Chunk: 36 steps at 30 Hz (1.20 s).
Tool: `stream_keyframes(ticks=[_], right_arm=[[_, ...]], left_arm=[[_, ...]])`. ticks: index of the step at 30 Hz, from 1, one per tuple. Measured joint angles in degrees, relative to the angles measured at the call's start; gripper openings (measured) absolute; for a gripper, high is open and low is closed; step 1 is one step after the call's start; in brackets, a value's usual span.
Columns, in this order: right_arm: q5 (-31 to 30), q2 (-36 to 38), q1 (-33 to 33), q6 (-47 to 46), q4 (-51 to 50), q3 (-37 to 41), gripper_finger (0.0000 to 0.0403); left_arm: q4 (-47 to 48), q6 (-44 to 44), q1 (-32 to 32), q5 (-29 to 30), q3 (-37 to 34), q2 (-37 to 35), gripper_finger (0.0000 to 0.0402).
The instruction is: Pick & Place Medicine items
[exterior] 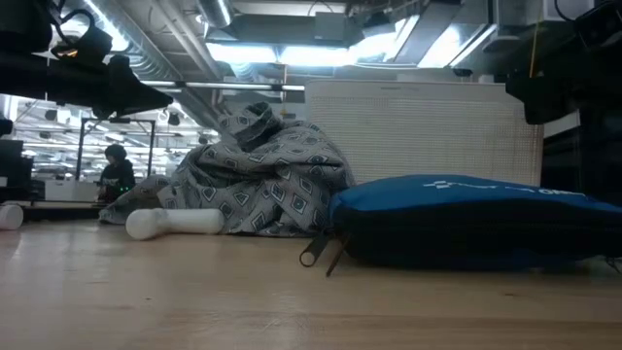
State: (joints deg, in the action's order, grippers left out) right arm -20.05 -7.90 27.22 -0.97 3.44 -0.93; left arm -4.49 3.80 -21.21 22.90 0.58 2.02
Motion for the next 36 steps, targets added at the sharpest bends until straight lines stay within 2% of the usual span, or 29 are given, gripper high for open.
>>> stream_keyframes(ticks=[17, 24, 36], right_arm=[[0.0, 0.0, 0.0, 0.0, 0.0, 0.0, 0.0249], [-0.9, 0.0, -0.1, 9.0, 0.0, 0.0, 0.0249], [-1.3, 0.0, -0.1, 9.1, 2.7, 0.0, 0.0249]], left_arm=[[0.0, 0.0, 0.0, 0.0, 0.0, 0.0, 0.012], [0.0, 0.0, 0.0, 0.0, 0.0, 0.0, 0.012], [0.0, 0.0, 0.0, 0.0, 0.0, 0.0, 0.012]])
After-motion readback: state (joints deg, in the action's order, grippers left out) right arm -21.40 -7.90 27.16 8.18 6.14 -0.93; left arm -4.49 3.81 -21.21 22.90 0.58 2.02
